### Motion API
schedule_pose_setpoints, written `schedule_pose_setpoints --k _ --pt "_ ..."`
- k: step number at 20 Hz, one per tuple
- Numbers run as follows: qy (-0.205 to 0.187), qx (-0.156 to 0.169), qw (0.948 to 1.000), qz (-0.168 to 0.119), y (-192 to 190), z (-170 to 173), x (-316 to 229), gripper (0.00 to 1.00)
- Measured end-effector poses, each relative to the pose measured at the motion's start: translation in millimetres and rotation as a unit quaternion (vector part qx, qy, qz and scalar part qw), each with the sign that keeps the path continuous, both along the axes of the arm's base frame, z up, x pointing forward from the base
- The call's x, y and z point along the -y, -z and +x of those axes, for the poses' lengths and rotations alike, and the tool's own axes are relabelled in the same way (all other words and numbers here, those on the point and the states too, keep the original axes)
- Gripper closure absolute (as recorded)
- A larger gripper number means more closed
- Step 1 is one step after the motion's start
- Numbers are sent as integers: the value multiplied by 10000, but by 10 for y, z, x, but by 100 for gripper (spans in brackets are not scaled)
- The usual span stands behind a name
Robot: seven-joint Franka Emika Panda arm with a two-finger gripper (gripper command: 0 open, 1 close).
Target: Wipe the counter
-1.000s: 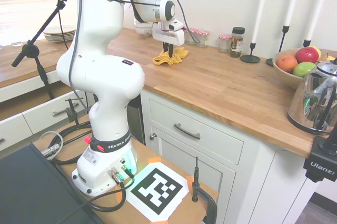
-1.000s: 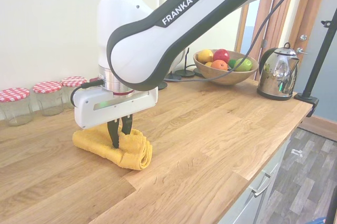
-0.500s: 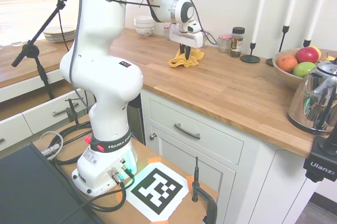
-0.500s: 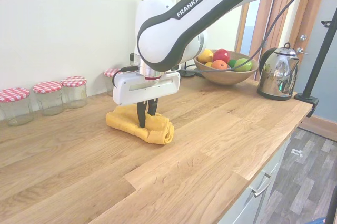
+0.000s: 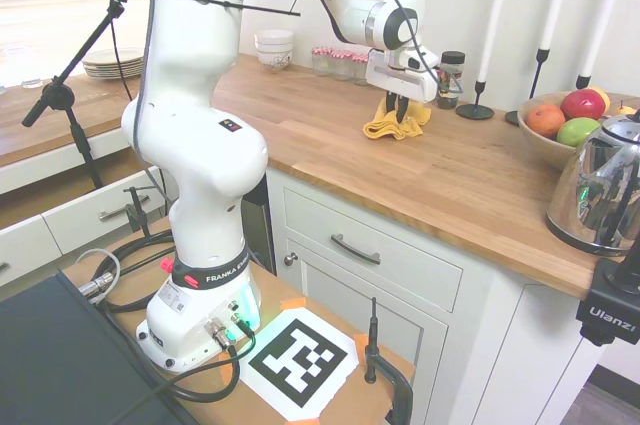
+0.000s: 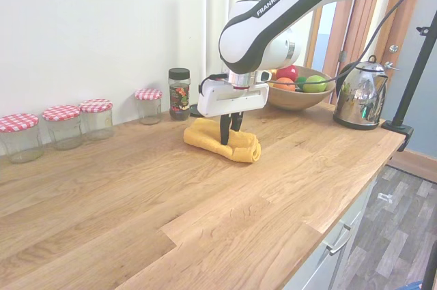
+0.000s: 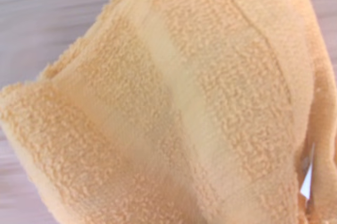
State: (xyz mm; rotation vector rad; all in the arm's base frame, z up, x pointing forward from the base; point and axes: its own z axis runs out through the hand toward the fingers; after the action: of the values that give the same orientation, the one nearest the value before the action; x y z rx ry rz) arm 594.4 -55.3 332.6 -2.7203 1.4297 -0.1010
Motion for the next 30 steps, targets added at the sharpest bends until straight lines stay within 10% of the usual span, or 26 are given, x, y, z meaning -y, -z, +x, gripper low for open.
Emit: schedule_pose_setpoints --k 15,16,30 --pt "344 -40 9993 108 -61 -377 1576 100" --pt "363 -60 9993 118 -58 -389 1598 0" --pt "440 -121 9988 192 -73 -417 1638 0"
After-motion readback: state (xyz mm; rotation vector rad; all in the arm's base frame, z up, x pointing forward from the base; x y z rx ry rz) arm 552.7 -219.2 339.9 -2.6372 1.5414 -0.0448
